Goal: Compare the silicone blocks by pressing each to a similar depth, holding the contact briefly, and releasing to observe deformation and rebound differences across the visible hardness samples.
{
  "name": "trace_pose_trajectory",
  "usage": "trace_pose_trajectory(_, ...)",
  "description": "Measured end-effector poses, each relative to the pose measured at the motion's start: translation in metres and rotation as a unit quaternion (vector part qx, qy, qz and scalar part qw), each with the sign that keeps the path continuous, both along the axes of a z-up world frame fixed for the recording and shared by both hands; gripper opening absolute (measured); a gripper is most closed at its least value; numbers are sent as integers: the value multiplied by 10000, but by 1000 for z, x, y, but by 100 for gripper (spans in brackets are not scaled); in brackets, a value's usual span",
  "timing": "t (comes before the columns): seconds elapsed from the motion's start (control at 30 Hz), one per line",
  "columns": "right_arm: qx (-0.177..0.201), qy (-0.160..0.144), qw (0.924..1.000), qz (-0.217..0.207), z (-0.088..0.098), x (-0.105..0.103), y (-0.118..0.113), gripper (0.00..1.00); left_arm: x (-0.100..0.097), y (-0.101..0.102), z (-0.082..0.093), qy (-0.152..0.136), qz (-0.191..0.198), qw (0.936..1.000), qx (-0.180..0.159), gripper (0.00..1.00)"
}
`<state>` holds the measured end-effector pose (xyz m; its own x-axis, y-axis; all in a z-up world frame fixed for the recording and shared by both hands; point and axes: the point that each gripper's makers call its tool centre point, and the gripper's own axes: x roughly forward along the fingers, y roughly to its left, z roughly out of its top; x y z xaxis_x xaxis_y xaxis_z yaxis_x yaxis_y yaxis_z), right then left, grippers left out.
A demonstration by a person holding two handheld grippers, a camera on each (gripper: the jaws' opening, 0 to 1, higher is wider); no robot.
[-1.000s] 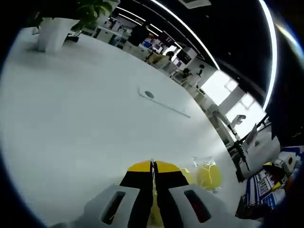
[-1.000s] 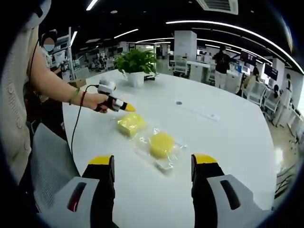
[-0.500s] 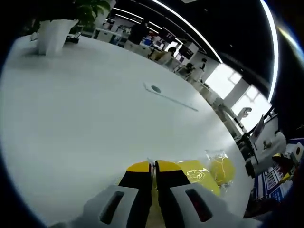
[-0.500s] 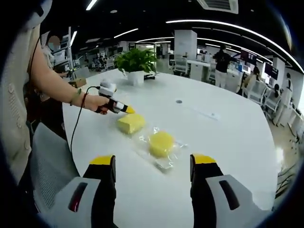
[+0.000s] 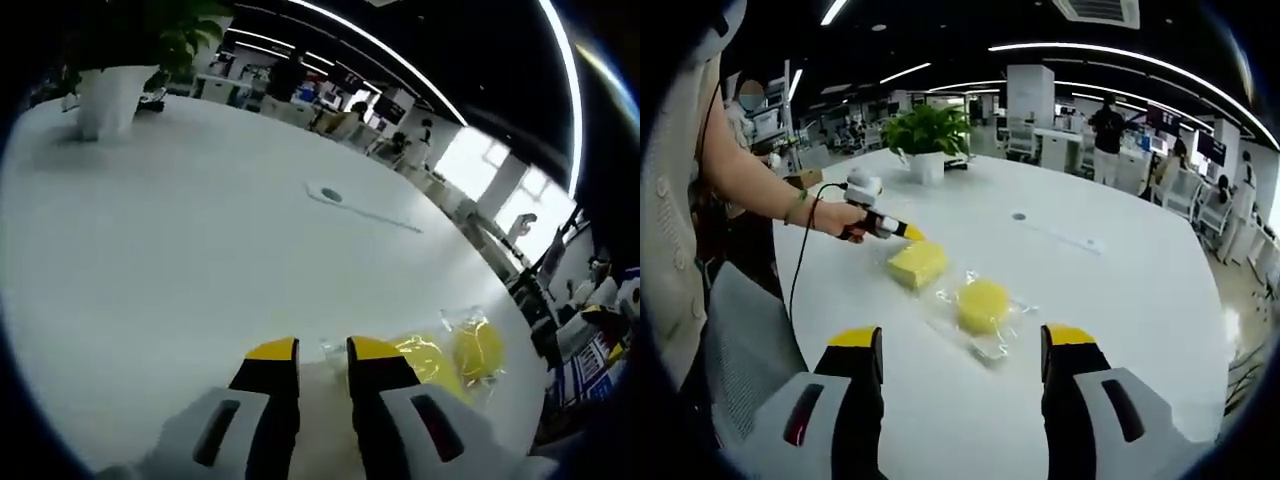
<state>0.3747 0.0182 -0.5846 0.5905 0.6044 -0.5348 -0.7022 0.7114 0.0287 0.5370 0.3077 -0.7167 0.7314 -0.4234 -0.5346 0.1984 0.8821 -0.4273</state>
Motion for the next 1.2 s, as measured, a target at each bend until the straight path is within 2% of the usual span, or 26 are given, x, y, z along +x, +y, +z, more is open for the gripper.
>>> trace_pose_trajectory(0.13, 69, -19, 10000, -27, 1, -1, 2, 59, -4, 8, 6, -64, 34, 9999, 114, 23)
trace_pose_trajectory(0.23, 123, -44, 9999, -37, 4, -2, 5, 58, -7, 19, 14, -154, 165, 9996, 181, 31)
trace_pose_trajectory(0.4, 156, -76, 9998, -76, 3, -4, 7, 57, -21, 26, 30, -227, 185, 9995, 114, 39)
trace_pose_trajectory(0.5, 295, -16, 9994, -153, 2, -6, 10, 58, -34, 25, 41, -286, 103, 9995, 44, 44)
trace_pose_trajectory(0.53, 414, 52, 9990, -167, 2, -8, 12, 59, -41, 21, 46, -353, -35, 9994, 10, 46)
trace_pose_trajectory(0.67, 383, 122, 9990, -193, -6, -13, 11, 59, -66, 12, 59, -578, -471, 9971, 178, 54)
trace_pose_trajectory(0.8, 442, 176, 9985, -286, -11, -21, 12, 60, -93, 3, 72, -711, -798, 9940, 223, 58)
trace_pose_trajectory(1.03, 388, 274, 9972, -586, -19, -31, 5, 59, -127, 3, 92, -859, -818, 9928, 148, 58)
trace_pose_trajectory(1.2, 578, 256, 9954, -716, -20, -39, 5, 60, -148, 5, 105, -964, -711, 9928, 97, 58)
